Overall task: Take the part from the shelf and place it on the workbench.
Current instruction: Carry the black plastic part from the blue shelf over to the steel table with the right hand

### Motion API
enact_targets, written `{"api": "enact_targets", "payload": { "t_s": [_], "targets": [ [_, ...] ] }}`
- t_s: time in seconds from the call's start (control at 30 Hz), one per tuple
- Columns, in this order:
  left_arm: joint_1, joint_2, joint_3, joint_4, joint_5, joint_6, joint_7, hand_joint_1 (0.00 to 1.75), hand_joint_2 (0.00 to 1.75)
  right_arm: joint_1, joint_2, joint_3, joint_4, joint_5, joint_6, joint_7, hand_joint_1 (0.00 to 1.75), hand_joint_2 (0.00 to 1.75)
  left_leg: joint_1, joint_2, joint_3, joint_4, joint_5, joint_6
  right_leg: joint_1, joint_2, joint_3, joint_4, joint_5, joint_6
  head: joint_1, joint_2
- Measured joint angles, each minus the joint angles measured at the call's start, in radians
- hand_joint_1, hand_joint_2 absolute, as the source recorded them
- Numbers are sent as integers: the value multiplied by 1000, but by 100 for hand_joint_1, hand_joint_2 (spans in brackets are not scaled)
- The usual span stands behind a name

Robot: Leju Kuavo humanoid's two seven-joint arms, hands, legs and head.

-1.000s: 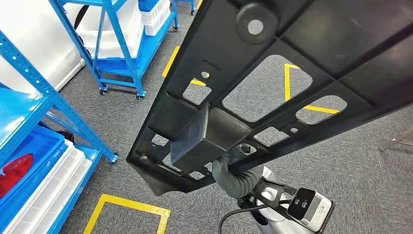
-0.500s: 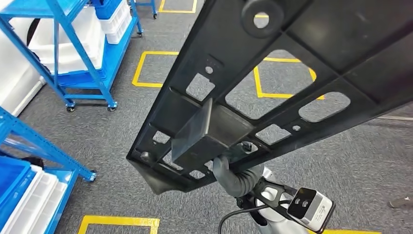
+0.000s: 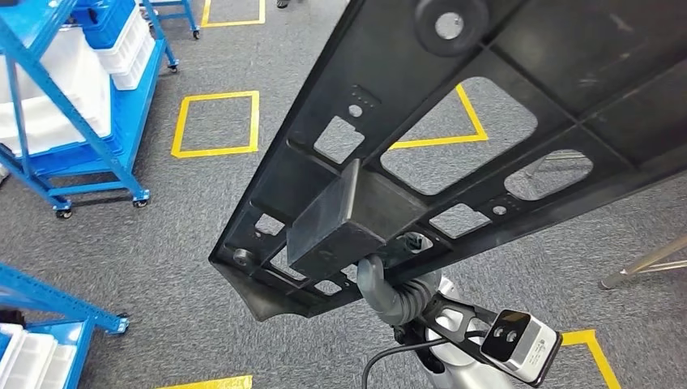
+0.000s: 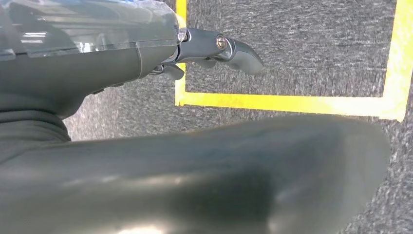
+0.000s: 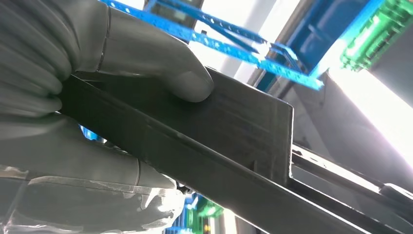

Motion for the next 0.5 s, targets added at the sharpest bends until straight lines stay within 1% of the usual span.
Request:
{"api": "enact_targets", "payload": {
  "t_s": [0.03, 0.07, 0.1, 0.13, 0.17, 0.2, 0.23, 0.27, 0.3, 0.33, 0.37, 0.4, 0.43, 0.47, 0.5],
  "targets": [
    [-1, 0, 0, 0, -1, 0, 0, 0, 0, 0, 1, 0, 0, 0, 0, 0, 175, 175, 0, 9, 2, -1, -2, -5, -1, 12, 0, -2, 1, -5, 0, 0],
    [-2, 1, 0, 0, -1, -1, 0, 0, 0, 1, 1, 0, 0, 0, 0, 0, 175, 175, 2, 6, 3, 3, -8, -10, -3, 21, 2, -6, 3, -9, 0, 0],
    [-2, 1, 0, 0, -2, -1, -1, 0, 0, 1, 3, 0, 0, 0, 0, 0, 175, 175, 4, -10, -3, 21, -23, -14, -5, 31, 4, -10, 5, -14, 0, 0],
    [-2, 2, 0, 0, -2, -1, -2, 0, 0, 1, 5, 0, -1, 1, 1, 0, 175, 175, 6, -33, -19, 60, -48, -18, -9, 40, 6, -14, 8, -20, 0, 0],
    [-1, 2, 0, 0, -2, -1, -2, 0, 0, 1, 7, 0, -1, 1, 1, 0, 175, 175, 9, -60, -46, 120, -80, -21, -10, 50, 7, -16, 8, -23, 0, 0],
    [0, 2, 1, 0, -3, -1, -3, 0, 0, 1, 8, 0, 0, 1, 1, 0, 175, 175, 10, -77, -81, 192, -112, -23, -11, 60, 7, -15, 8, -26, 0, 0],
    [2, 3, 1, 0, -3, -1, -4, 0, 0, 3, 9, 0, 0, 1, 1, 0, 175, 175, 10, -83, -114, 255, -133, -25, -11, 72, 7, -15, 8, -27, 0, 0],
    [4, 3, 1, 0, -3, -1, -4, 0, 0, 4, 9, 0, 0, 1, 1, 0, 175, 175, 10, -86, -134, 289, -136, -26, -10, 86, 8, -14, 8, -27, 0, 0],
    [5, 4, 1, 0, -4, -1, -5, 0, 0, 6, 9, 0, 0, 1, 1, 0, 175, 175, 11, -87, -137, 284, -116, -27, -11, 100, 9, -13, 7, -26, 0, 0],
    [6, 5, 1, 0, -4, -2, -6, 0, 0, 7, 9, 0, 0, 1, 1, 0, 175, 175, 12, -92, -121, 239, -79, -27, -12, 114, 11, -11, 6, -24, 0, 0],
    [6, 5, 1, 0, -5, -2, -6, 0, 0, 7, 9, 0, 0, 1, 1, 0, 175, 175, 15, -106, -93, 169, -36, -27, -13, 127, 12, -8, 4, -21, 0, 0],
    [7, 6, 1, 0, -5, -3, -5, 0, 0, 7, 9, 0, 0, 0, 2, 0, 175, 175, 18, -129, -65, 101, -5, -27, -13, 139, 11, -3, 1, -16, 0, 0],
    [7, 6, 1, 1, -5, -3, -5, 0, 0, 7, 9, 0, 0, 0, 2, 0, 175, 175, 20, -150, -45, 52, 12, -25, -14, 150, 8, 2, 0, -11, 0, 0],
    [6, 6, 1, 1, -6, -3, -5, 0, 0, 7, 9, 0, 0, -1, 2, 0, 175, 175, 20, -165, -34, 26, 16, -22, -15, 160, 3, 5, 0, -4, 0, 0],
    [5, 6, 1, 1, -6, -3, -4, 0, 0, 8, 9, 0, 0, -2, 2, 0, 175, 175, 19, -168, -32, 21, 12, -17, -16, 170, -2, 6, 2, 3, 0, 0]
  ]
}}
